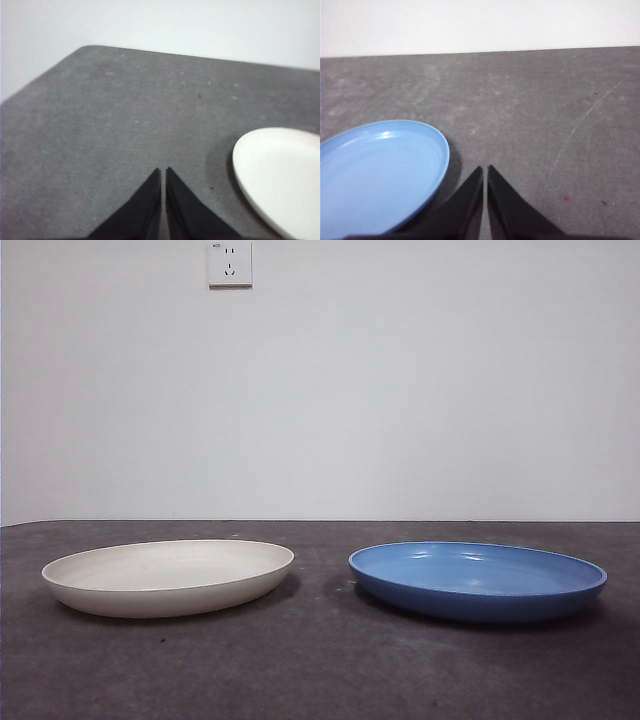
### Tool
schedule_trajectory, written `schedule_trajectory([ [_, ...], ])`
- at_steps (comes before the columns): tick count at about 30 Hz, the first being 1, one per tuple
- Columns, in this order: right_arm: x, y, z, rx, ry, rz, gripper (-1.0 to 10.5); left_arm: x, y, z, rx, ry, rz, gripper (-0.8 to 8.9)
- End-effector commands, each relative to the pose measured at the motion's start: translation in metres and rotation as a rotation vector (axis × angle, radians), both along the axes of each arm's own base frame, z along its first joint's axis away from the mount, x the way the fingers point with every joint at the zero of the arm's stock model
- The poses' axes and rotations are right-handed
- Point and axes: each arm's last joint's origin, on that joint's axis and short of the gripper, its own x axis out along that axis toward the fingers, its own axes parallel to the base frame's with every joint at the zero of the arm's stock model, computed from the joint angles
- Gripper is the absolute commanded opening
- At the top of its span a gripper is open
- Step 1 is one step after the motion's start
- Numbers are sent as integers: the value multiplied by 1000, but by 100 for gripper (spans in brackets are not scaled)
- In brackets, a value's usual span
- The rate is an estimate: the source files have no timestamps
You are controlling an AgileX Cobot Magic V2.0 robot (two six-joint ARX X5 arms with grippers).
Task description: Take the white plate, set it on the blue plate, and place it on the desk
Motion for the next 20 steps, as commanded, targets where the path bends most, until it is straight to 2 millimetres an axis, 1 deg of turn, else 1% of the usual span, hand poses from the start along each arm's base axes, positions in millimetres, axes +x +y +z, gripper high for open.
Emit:
schedule_trajectory([
  [1,0,0,0,58,-4,-4,8,1,0,-7,-67,24,12,24],
  [3,0,0,0,97,2,-10,8,1,0,-7,-73,23,13,24],
  [5,0,0,0,144,8,-16,8,1,0,-7,-131,22,23,24],
  [9,0,0,2,169,-7,-19,8,1,0,-7,-255,18,44,16],
  [13,0,0,8,198,-31,-23,8,-1,0,-4,-303,29,54,16],
  [17,-3,0,21,219,-67,-22,8,-4,0,6,-364,35,65,16],
  [20,-6,0,34,219,-105,-17,8,-7,0,22,-401,-13,62,16],
])
